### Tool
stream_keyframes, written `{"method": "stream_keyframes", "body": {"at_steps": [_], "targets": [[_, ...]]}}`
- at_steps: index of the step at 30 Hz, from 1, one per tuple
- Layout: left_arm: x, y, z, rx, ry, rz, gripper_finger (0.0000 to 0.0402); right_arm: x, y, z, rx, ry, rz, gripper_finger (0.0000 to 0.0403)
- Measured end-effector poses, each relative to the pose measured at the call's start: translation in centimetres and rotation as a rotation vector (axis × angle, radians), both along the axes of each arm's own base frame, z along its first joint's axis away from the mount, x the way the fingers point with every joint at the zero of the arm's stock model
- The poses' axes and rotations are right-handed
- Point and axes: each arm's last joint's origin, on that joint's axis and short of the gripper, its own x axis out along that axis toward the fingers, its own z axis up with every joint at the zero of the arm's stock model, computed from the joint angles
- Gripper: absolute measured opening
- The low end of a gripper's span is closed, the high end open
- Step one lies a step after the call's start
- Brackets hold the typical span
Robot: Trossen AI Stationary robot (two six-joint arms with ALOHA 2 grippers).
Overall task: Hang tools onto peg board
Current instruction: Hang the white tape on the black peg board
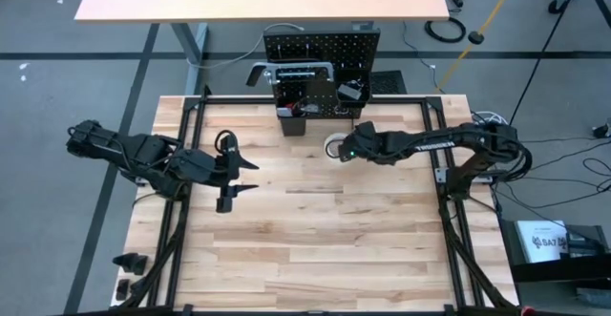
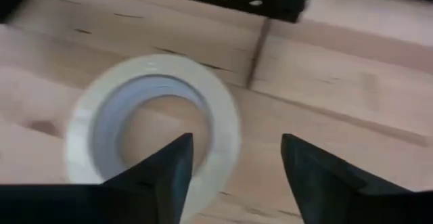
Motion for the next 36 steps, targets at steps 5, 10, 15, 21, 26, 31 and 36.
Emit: {"method": "stream_keyframes", "body": {"at_steps": [5,10,15,21,26,31,36], "targets": [[0.0,0.0,0.0,-0.001,0.001,-0.001,0.0219,0.9,-0.7,-0.8,0.062,-0.046,0.042,0.0239],[0.0,0.0,0.0,-0.003,0.000,-0.002,0.0219,1.3,-1.1,-3.0,0.097,0.004,0.016,0.0243],[0.0,0.0,0.0,-0.003,0.001,-0.003,0.0219,1.8,-1.5,-3.9,0.067,0.019,0.022,0.0231],[0.0,0.0,0.0,-0.003,0.001,-0.003,0.0219,1.8,-1.7,-3.4,-0.015,0.039,0.038,0.0211],[0.0,0.0,0.0,-0.003,0.001,-0.003,0.0219,1.8,-2.0,-3.7,-0.003,0.050,0.049,0.0188],[0.0,0.0,0.0,-0.006,0.001,-0.001,0.0219,2.0,-2.3,-4.4,0.034,0.055,0.058,0.0149],[0.0,0.0,0.0,-0.008,0.001,0.000,0.0219,2.1,-1.5,-4.4,-0.038,0.097,0.076,0.0079]]}}
